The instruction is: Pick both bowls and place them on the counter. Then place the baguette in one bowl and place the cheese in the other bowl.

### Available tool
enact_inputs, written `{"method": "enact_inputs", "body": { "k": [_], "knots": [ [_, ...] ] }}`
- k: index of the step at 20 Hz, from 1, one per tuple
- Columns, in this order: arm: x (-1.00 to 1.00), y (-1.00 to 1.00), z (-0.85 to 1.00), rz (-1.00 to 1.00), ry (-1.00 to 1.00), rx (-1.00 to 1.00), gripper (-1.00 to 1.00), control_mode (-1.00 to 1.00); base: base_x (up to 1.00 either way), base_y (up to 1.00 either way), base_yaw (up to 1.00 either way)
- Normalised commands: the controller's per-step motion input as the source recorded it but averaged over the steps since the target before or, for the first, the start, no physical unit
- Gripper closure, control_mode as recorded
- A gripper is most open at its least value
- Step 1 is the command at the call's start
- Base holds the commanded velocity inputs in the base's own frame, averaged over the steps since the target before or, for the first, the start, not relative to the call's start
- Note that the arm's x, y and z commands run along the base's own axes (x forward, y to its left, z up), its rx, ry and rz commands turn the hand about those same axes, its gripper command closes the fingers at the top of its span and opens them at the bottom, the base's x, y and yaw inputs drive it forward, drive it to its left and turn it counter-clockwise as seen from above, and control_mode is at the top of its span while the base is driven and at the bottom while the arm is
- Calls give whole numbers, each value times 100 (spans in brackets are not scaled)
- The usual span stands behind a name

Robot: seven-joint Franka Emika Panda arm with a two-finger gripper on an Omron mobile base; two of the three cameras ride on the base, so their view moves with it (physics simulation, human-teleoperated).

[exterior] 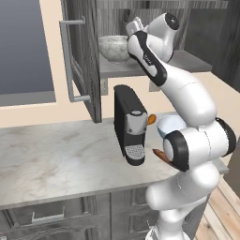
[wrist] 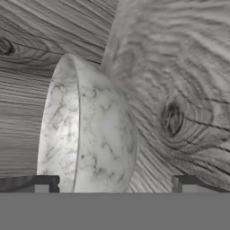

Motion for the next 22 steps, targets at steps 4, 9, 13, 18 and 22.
{"method": "enact_inputs", "body": {
  "k": [4, 9, 13, 18, 22],
  "knots": [
    [24, 3, 0, 2, 1, 0, -100, -100, 0, 0, 0],
    [22, 4, -5, 2, 3, 0, -100, -100, 0, 0, 0],
    [17, 8, -14, 1, 3, 0, -100, -100, 0, 0, 0],
    [13, 16, -18, 0, 6, 0, 100, -100, 0, 0, 0],
    [1, 5, -12, 0, 3, 0, 100, -100, 0, 0, 0]
  ]
}}
